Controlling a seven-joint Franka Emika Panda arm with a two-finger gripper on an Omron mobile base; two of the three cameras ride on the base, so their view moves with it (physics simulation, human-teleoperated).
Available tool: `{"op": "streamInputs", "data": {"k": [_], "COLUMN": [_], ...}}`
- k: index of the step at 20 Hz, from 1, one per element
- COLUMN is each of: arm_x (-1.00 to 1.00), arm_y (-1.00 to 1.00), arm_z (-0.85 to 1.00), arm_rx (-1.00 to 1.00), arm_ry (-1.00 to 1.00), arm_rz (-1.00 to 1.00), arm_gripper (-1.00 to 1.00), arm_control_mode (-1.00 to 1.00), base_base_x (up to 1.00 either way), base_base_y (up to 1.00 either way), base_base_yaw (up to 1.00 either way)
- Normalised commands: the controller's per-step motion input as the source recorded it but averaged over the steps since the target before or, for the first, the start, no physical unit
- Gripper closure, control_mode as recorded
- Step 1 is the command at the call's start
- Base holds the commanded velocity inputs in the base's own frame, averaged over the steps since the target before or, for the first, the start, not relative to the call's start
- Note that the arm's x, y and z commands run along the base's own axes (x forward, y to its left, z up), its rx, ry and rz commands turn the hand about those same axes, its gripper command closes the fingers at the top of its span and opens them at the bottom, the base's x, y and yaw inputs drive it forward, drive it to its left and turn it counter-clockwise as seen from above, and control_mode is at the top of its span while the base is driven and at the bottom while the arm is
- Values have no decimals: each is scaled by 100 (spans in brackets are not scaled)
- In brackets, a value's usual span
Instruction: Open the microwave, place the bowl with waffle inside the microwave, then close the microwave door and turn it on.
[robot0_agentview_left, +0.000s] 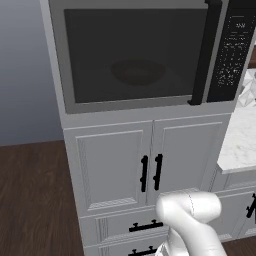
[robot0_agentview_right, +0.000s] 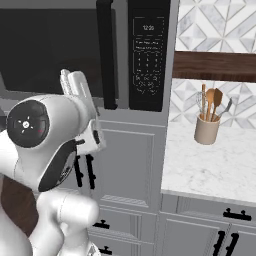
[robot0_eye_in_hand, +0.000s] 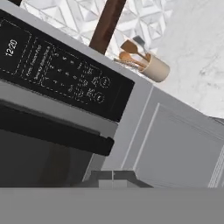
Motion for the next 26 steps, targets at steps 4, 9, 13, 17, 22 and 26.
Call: {"op": "streamInputs", "data": {"k": [4,9,13,17,22,26], "arm_x": [-16,2,33,60,54,42], "arm_y": [-73,-35,-3,-1,-26,-24], "arm_z": [0,0,0,0,-7,-18], "arm_rx": [39,25,4,0,1,0], "arm_ry": [-24,-5,0,3,0,0], "arm_rz": [23,6,-3,-3,0,0], "arm_gripper": [100,100,100,100,100,100], "arm_control_mode": [-100,-100,-100,-100,-100,-100], "base_base_x": [0,0,0,0,0,0], "base_base_y": [0,0,0,0,0,0], "base_base_yaw": [0,0,0,0,0,0]}}
